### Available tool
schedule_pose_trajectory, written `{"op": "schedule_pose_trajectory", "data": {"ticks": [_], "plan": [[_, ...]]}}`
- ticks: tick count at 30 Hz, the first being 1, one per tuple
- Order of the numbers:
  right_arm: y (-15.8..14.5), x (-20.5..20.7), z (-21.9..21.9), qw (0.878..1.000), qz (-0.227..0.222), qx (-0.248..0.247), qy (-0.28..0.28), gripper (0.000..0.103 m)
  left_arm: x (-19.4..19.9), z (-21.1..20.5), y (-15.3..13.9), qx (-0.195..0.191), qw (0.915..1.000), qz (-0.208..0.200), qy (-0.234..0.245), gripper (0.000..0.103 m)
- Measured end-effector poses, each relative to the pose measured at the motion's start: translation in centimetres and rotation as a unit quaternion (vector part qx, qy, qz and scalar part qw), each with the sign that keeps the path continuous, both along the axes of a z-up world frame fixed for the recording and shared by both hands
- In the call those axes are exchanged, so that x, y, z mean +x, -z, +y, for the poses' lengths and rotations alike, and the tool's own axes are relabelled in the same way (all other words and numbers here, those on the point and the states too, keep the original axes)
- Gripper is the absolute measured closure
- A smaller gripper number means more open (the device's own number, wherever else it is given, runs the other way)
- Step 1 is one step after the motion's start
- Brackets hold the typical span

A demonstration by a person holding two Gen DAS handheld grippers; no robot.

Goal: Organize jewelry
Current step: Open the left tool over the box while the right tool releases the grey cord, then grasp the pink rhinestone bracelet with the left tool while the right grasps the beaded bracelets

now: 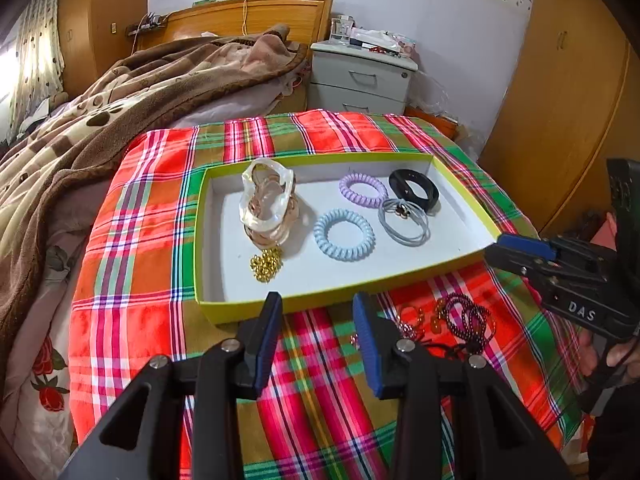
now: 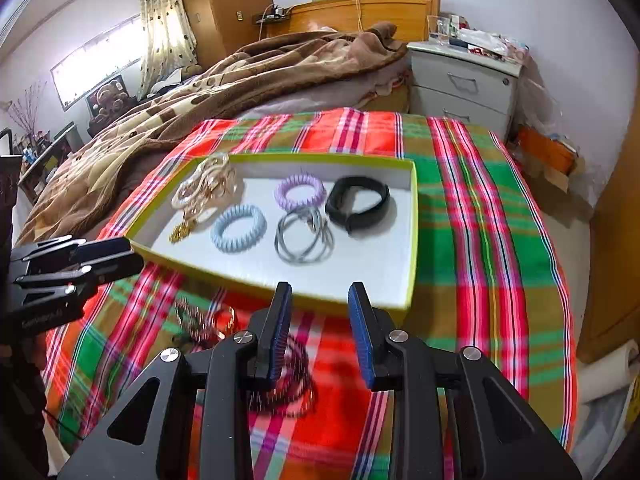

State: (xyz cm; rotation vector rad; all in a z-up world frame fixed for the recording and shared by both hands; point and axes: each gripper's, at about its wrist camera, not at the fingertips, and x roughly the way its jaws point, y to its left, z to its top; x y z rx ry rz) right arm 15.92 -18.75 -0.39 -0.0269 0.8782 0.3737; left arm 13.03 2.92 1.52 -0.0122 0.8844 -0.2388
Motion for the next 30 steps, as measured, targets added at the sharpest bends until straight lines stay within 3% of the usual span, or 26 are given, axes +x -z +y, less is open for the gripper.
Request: {"op": "schedule_pose_trajectory", "data": {"ticks": [13,16,17,22,30], "plan": [[2.8,-3.7,-1.9,0.998,0.052,0.013,0.040,0.072,-1.0,0.4,1.3,-0.045,0.9988,0.018,0.012,0.061],[3.0,-4.1,-1.5,0.998,0.055,0.012,0.035,0.056,-1.3,0.5,1.6,-0.049,0.9985,0.022,0.013,0.061],[3.1,-4.1,-1.4,0.998,0.055,0.014,0.034,0.055,-1.3,0.5,1.7,-0.050,0.9984,0.024,0.013,0.061],[2.6,-4.6,0.1,0.998,0.048,0.025,0.013,0.055,-1.6,0.9,2.2,-0.052,0.9981,0.031,0.008,0.061],[3.6,-3.6,1.9,0.997,0.069,0.006,0.035,0.055,-1.7,1.3,2.5,-0.058,0.9976,0.036,0.007,0.061]]}}
